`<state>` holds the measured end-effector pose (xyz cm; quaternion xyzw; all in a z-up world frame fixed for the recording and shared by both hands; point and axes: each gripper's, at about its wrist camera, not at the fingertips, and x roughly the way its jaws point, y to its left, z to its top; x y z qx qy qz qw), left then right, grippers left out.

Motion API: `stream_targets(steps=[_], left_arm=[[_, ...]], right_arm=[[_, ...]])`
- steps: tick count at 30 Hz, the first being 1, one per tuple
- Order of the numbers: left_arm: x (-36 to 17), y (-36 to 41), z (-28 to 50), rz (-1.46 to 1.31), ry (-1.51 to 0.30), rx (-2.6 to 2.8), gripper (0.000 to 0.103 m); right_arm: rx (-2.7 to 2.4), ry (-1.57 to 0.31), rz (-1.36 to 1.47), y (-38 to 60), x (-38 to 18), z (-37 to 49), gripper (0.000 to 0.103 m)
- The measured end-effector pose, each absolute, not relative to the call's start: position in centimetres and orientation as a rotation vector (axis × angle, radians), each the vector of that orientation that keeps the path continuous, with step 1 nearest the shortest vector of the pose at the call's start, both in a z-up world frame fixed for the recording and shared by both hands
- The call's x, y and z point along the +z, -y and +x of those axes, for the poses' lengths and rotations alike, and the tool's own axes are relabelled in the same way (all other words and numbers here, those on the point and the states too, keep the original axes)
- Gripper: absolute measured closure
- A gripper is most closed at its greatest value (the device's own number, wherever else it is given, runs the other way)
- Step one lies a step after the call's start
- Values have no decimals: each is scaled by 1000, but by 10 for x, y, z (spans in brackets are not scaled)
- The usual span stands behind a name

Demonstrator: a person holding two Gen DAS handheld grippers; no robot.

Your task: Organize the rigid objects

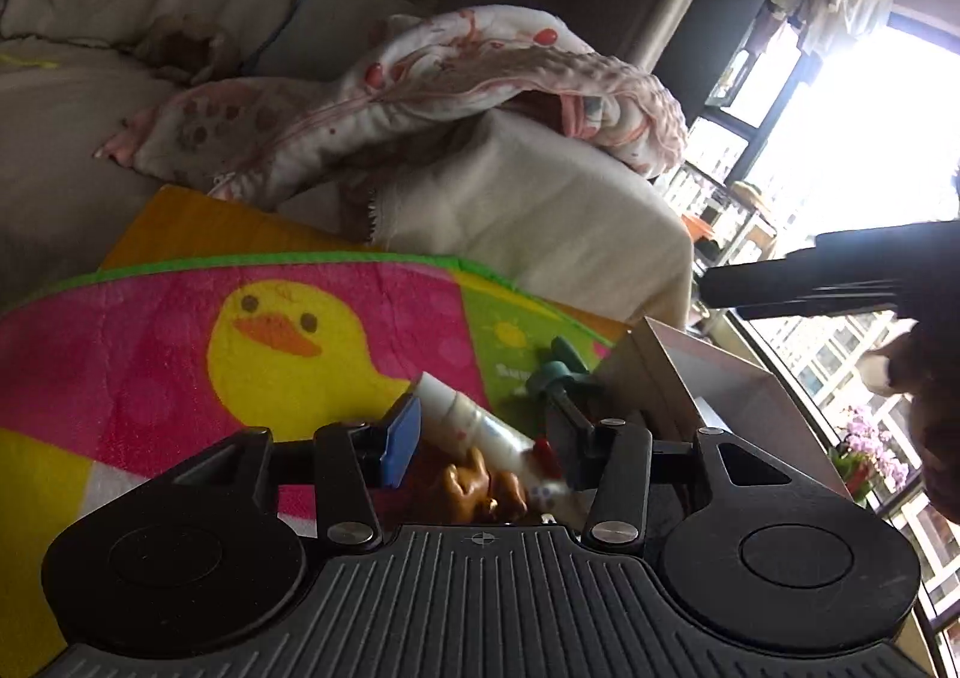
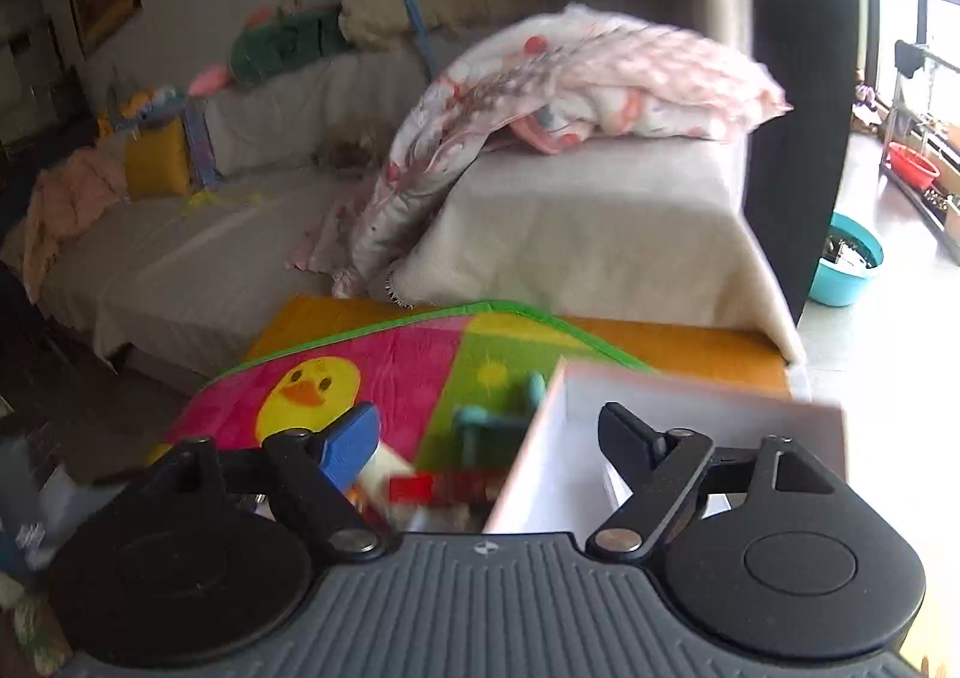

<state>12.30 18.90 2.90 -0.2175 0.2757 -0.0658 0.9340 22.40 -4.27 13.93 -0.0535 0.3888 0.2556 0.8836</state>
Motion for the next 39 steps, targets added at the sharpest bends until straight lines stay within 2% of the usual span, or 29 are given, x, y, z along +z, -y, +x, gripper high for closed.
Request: stream_targets(steps=[1,7,12,15,22,27,29,30,32,33,34,35,39], left_arm=[[27,-192,126,-449,-570,-137,53],[15,-201,159,-484,-595,-166,55],[0,-210,186,-581,-633,-201,60],[-6,-211,178,-556,-658,-248,71],[-6,-206,114,-545,-685,-311,68],[0,-193,71,-513,-696,-293,67],[8,-188,52,-469,-666,-274,67],[12,-186,44,-451,-648,-262,67],[21,-180,31,-420,-619,-238,67],[26,-177,28,-410,-607,-228,67],[30,-174,26,-404,-597,-227,67],[34,-170,25,-399,-592,-234,67],[42,-140,19,-335,-612,-274,67]], right_arm=[[507,-843,-173,22,129,241,58],[345,-971,-362,-49,58,294,93],[279,-1037,-418,-56,33,299,98],[319,-1073,-415,-52,33,278,101],[464,-1100,-434,-44,37,201,100],[606,-1131,-335,-1,45,128,100],[657,-1062,-314,29,54,97,100],[673,-985,-324,46,59,78,100],[658,-810,-403,74,66,43,87],[635,-739,-441,85,65,29,58],[611,-680,-456,97,64,17,25],[599,-647,-446,107,62,7,17],[645,-757,-307,135,47,-7,15]])
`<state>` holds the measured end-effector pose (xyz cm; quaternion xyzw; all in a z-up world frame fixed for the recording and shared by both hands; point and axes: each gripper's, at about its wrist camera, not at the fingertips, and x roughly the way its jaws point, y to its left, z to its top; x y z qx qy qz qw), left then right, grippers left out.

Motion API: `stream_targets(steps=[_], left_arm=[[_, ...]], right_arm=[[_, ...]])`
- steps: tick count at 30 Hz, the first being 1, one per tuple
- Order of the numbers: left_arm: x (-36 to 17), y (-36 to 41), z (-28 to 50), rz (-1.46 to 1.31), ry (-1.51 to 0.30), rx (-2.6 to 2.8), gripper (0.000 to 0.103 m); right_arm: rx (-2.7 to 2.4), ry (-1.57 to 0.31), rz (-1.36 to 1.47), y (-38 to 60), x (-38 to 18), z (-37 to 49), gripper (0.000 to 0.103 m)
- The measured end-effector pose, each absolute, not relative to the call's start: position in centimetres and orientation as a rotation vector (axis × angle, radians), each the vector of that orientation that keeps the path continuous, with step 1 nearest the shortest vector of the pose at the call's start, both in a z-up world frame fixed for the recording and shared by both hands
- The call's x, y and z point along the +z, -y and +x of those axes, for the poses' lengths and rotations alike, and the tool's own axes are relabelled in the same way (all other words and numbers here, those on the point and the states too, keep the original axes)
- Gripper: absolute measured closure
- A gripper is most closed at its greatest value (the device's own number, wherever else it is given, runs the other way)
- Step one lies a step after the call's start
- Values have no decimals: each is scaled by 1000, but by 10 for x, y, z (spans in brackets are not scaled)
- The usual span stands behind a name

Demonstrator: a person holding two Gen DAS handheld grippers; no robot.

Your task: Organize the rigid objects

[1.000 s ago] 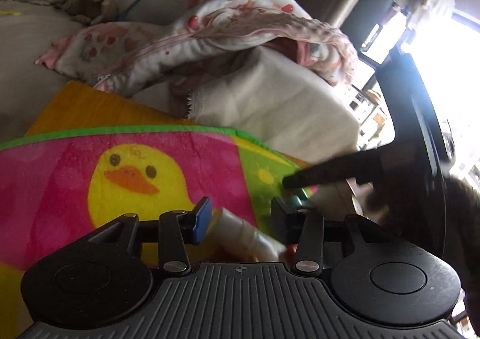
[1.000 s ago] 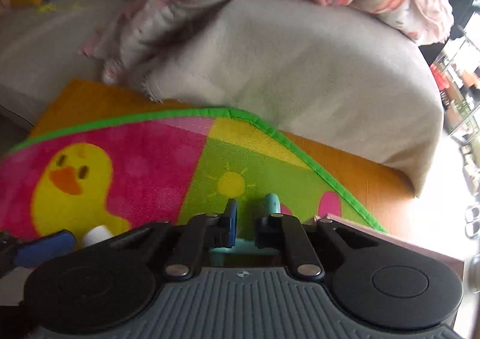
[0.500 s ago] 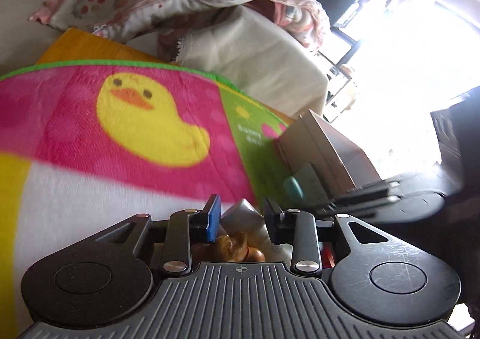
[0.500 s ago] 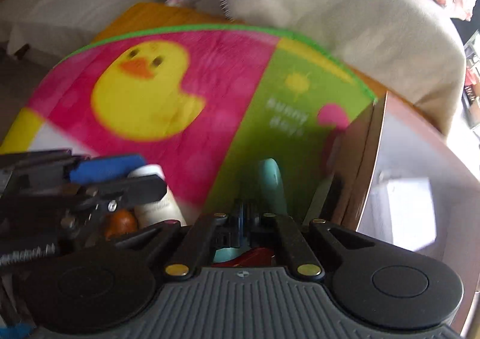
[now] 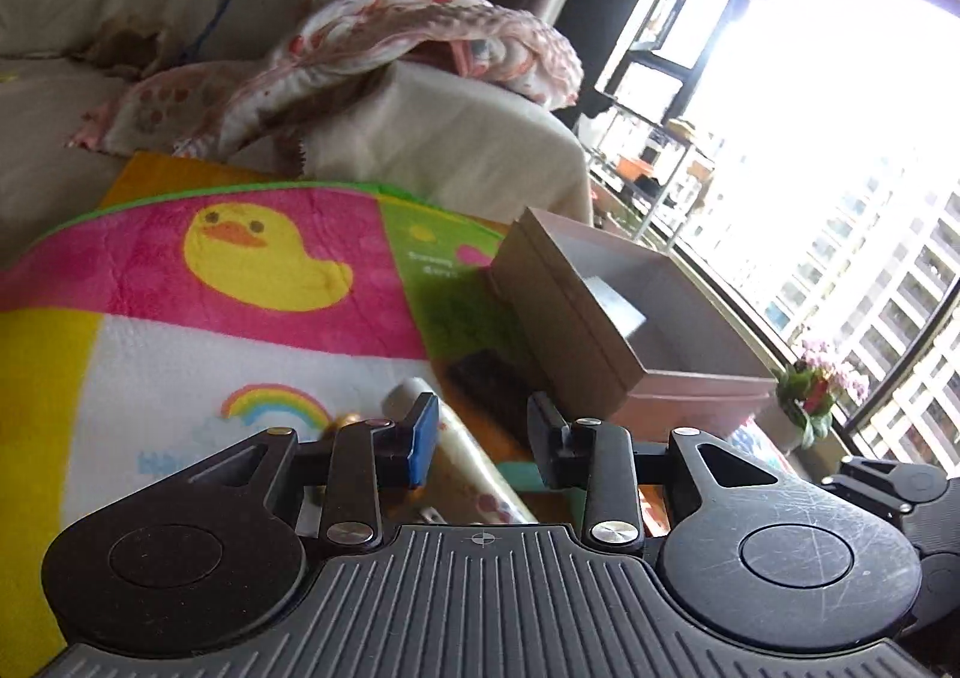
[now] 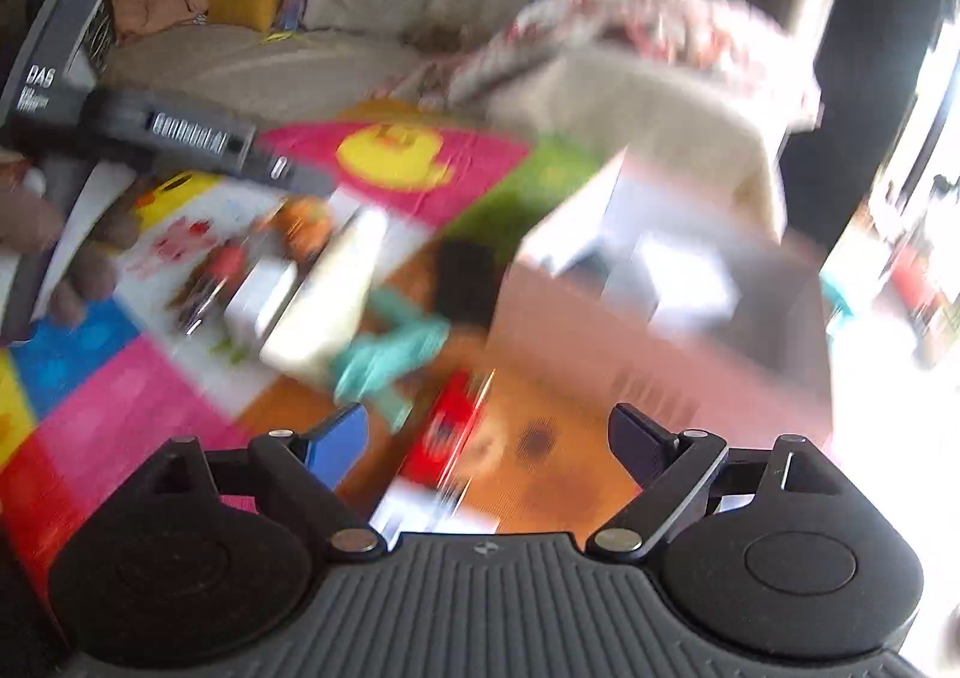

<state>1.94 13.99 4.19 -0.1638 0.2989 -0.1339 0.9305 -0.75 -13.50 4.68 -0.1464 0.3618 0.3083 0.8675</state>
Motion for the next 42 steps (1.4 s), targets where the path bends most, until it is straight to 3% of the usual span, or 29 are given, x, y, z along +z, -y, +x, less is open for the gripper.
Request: stream_targets(steps=[3,8,15,19,28,29,31,35,37,42], left_arm=[[41,-110,4,-259,-640,-340,67],[33,-64,-12,-89,-668,-327,67],[12,-34,24,1,-711,-212,67],[8,-31,16,0,-720,-242,81],[9,-43,-48,-8,-773,-313,81],[9,-45,-52,-17,-774,-311,81],[7,-48,-58,-23,-767,-315,81],[5,-45,-62,-3,-742,-335,73],[5,-43,-62,-1,-731,-344,71],[1,-41,-54,-24,-692,-343,71]], right_arm=[[659,-793,-267,142,30,-16,17],[458,-696,-351,161,7,-9,21],[448,-712,-148,198,-4,-1,21],[462,-687,-112,205,-5,-5,20],[553,-543,-129,186,19,-23,20],[579,-548,-132,179,24,-21,22],[632,-593,-120,162,28,-11,43],[665,-682,-146,127,18,15,56],[649,-744,-171,117,8,23,76],[634,-730,-216,134,6,2,80]])
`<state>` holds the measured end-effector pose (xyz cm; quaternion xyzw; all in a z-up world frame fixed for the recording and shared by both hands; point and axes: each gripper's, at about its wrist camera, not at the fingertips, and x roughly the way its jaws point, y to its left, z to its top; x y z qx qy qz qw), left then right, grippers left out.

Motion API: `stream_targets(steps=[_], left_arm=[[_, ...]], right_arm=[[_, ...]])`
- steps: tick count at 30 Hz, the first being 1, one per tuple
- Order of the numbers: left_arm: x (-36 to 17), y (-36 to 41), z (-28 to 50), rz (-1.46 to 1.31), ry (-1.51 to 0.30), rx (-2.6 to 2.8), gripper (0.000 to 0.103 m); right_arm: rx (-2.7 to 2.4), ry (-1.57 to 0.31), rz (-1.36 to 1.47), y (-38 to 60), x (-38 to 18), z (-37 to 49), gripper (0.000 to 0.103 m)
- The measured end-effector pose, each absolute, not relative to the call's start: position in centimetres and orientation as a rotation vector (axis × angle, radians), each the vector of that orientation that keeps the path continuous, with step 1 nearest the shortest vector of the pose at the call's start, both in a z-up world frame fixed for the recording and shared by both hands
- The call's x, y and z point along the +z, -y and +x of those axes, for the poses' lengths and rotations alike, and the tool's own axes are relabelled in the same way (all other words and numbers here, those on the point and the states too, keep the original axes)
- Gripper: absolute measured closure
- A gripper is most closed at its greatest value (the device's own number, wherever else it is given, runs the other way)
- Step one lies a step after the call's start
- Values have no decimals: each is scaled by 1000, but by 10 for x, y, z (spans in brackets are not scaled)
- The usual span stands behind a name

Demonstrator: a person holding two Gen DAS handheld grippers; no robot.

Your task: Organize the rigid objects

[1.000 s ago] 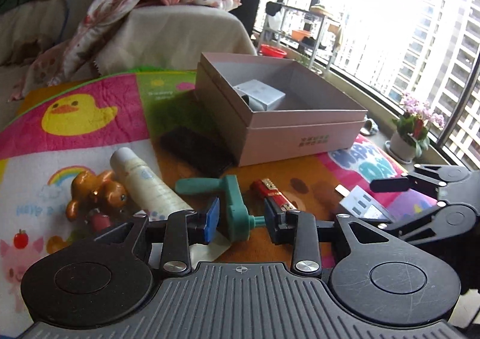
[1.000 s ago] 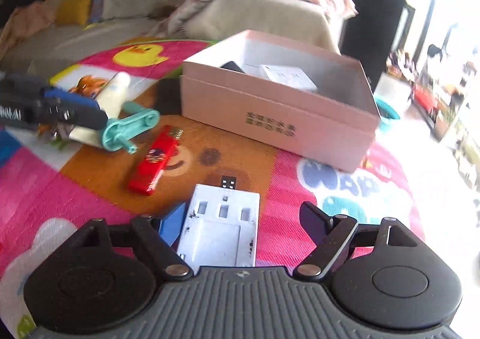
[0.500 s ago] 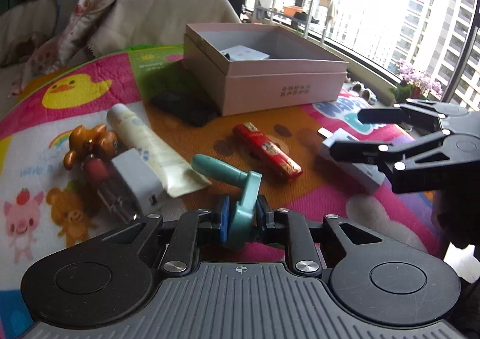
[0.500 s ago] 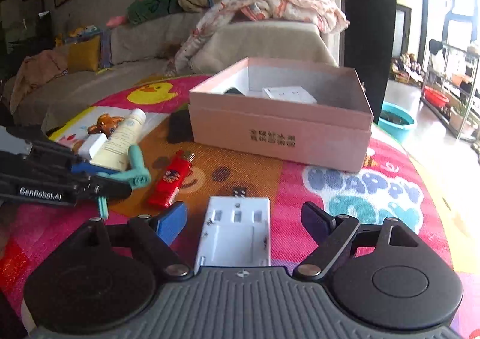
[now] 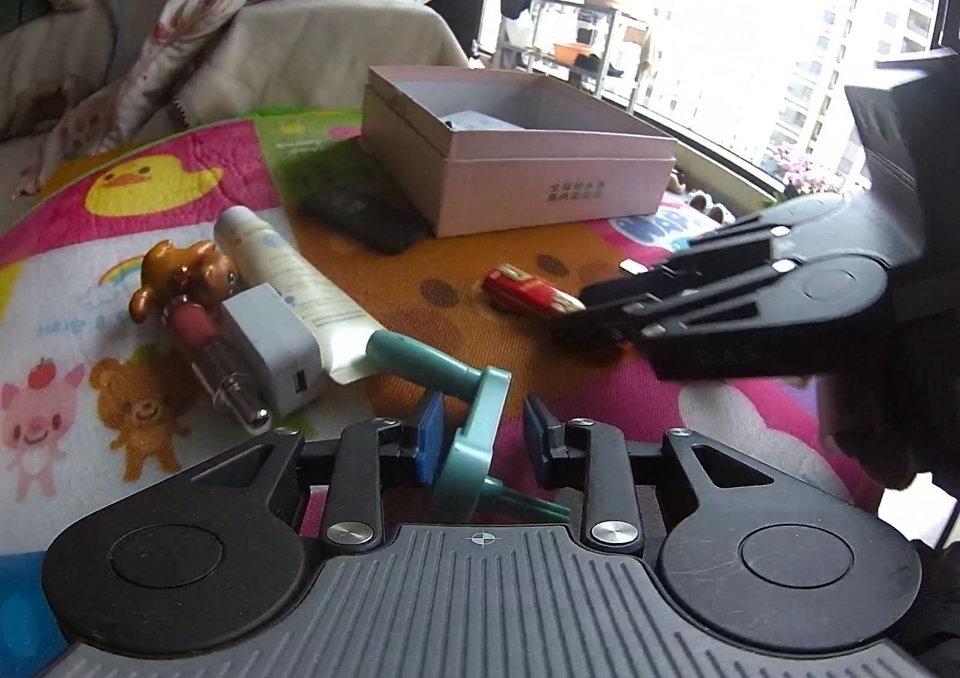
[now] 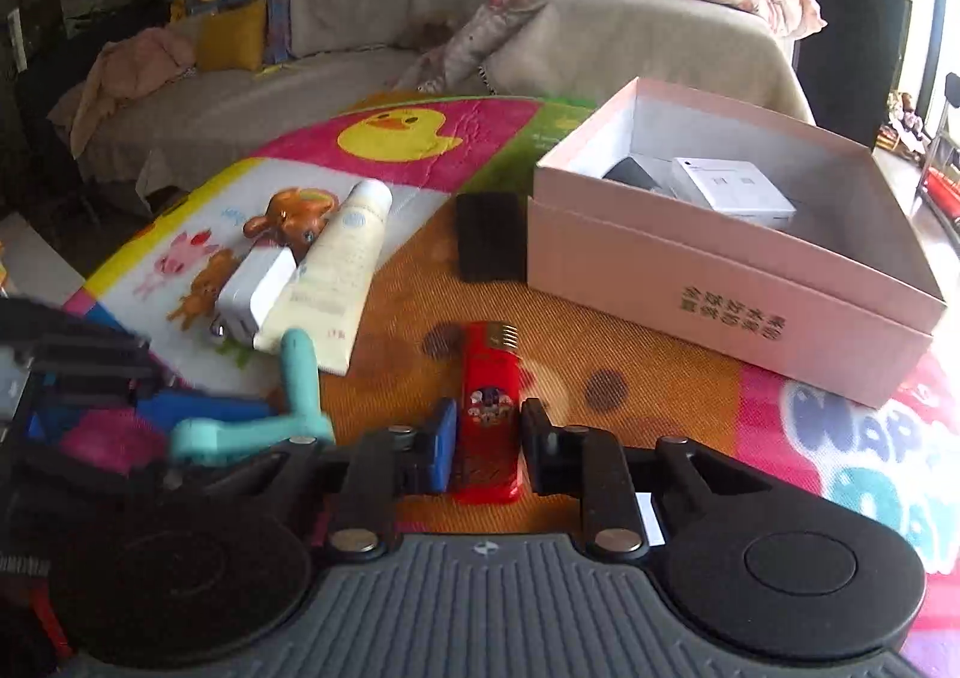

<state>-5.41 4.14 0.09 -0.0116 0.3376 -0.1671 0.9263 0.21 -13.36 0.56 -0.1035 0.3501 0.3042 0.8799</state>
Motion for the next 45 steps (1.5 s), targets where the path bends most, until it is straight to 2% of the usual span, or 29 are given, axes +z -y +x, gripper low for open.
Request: stream_targets(steps=[3,5,11,13,16,17,23,32,37,39,40,45], left_arm=[[1,-34,-50,-18,-690,-364,67],[1,-29,-50,-34,-703,-427,57],[3,-5,-60,55,-737,-549,53],[4,-1,-58,63,-747,-555,48],[1,1,-57,21,-759,-583,31],[2,1,-57,21,-759,-587,30],[22,-8,-63,89,-671,-486,34],[3,-12,-32,85,-738,-396,34],[1,-2,-31,141,-722,-409,34],[1,-3,-34,153,-718,-417,36],[1,-4,-36,160,-715,-416,42],[1,-11,-44,139,-712,-417,42]], right_arm=[[616,-717,-228,152,4,-14,80],[593,-715,-219,163,5,-20,80],[570,-660,-170,179,-1,-29,77],[585,-646,-149,181,-2,-31,66],[586,-644,-112,185,-1,-29,61],[585,-646,-88,188,-1,-28,60],[561,-597,24,207,3,-30,56],[568,-574,26,207,5,-33,53],[569,-583,11,203,4,-32,53],[577,-601,-4,200,4,-30,53],[587,-612,-16,197,4,-28,53],[590,-628,-158,170,3,-21,56]])
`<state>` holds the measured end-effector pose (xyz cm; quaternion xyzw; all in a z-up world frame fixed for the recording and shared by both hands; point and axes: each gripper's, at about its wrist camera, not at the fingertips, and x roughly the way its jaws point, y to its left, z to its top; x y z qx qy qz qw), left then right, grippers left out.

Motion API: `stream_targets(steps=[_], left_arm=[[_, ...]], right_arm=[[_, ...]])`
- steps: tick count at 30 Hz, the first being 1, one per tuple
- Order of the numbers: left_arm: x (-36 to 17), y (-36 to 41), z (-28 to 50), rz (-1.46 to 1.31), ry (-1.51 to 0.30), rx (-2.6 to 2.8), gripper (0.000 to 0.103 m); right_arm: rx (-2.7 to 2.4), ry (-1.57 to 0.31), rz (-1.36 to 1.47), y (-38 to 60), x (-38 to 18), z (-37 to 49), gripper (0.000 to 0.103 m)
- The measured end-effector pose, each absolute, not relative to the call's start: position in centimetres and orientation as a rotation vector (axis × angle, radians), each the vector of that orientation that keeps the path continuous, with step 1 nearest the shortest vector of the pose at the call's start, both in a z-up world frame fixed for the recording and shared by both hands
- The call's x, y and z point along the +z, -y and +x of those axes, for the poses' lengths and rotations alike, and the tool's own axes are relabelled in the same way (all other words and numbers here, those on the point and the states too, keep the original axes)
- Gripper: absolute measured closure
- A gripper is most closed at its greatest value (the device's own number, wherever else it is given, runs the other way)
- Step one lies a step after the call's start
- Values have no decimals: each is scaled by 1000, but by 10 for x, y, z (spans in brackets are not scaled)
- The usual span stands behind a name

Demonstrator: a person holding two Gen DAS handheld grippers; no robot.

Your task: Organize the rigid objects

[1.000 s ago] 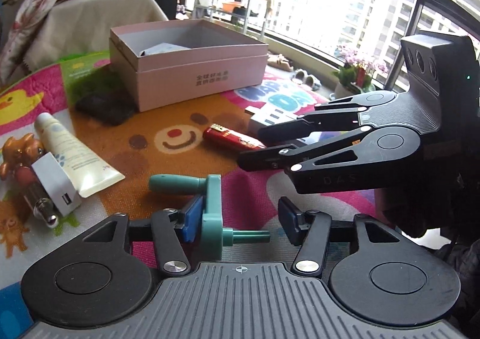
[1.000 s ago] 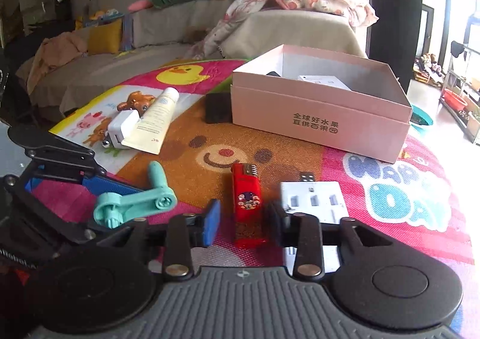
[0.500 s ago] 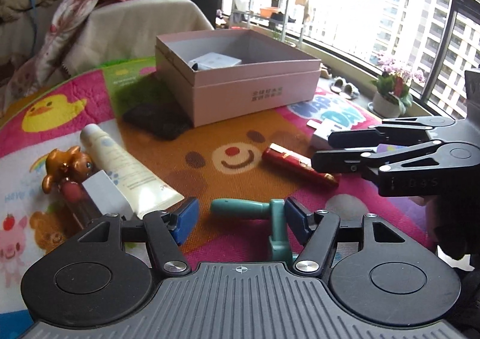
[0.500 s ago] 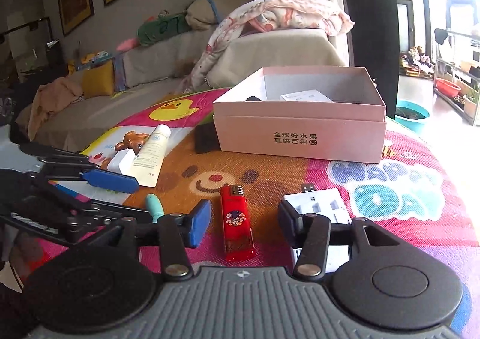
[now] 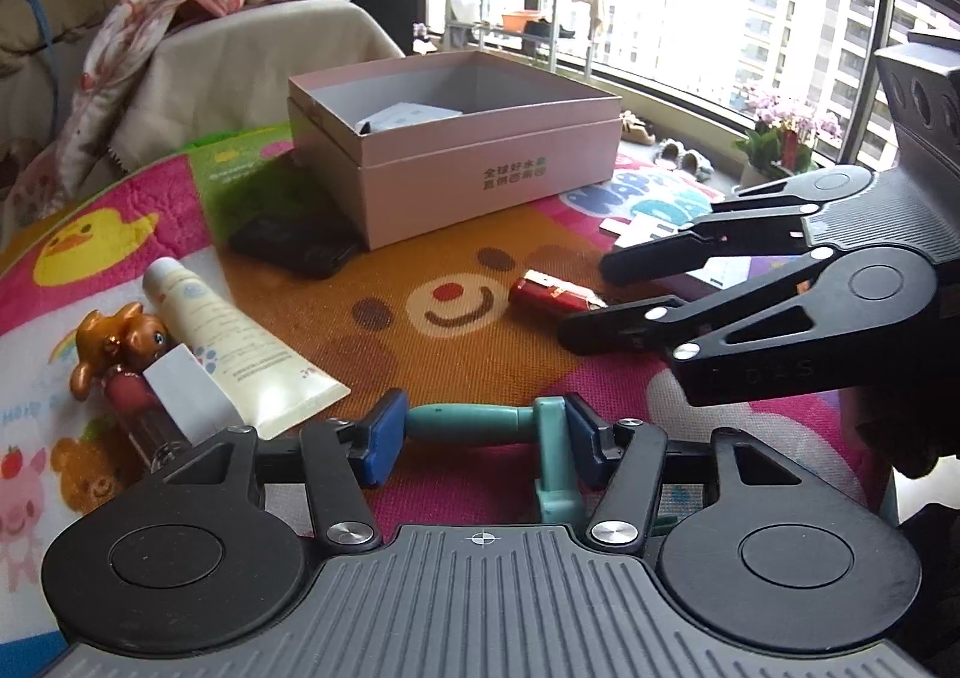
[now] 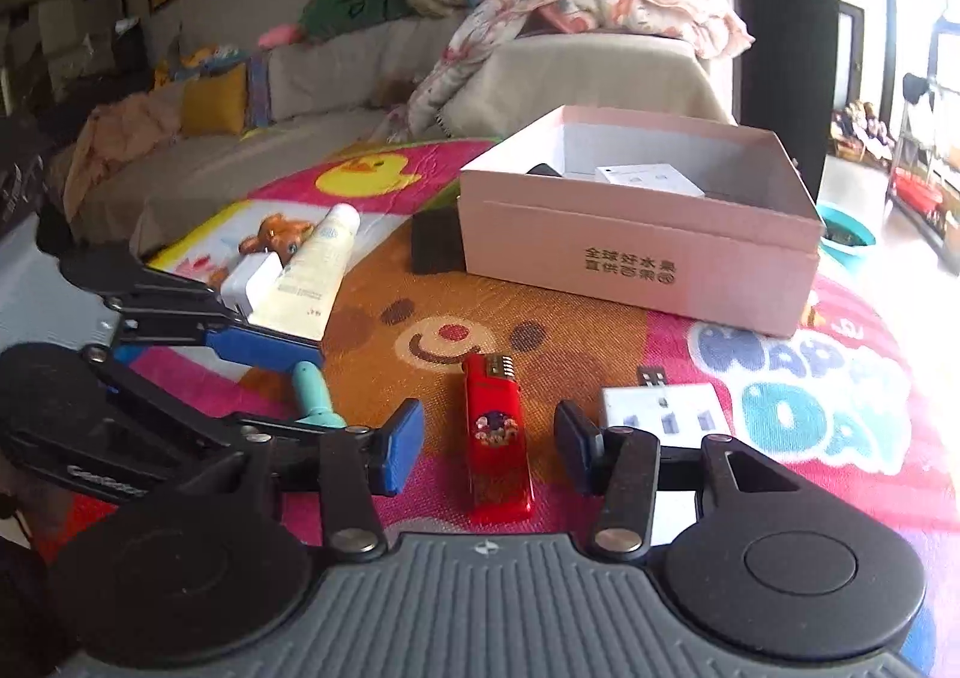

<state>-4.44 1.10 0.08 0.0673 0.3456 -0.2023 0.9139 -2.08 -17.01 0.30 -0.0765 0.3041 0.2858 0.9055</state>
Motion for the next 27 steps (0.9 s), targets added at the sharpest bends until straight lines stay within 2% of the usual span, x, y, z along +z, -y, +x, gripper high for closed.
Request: stream_targets(steps=[2,6,13,17,22,27], left_arm=[[0,-9,-49,150,-705,-413,42],[0,-6,-58,178,-697,-436,42],[16,-11,-65,126,-662,-492,42],[78,-16,-48,121,-510,-502,43],[156,-11,11,88,-356,-515,42],[174,7,88,24,-322,-494,42]], right_arm=[[581,-643,-208,159,2,-18,61],[617,-654,-254,153,2,-24,80],[642,-669,-221,180,16,-41,80],[601,-560,-178,203,58,-36,80],[486,-371,-162,216,122,-1,80],[362,-347,-167,209,135,61,80]])
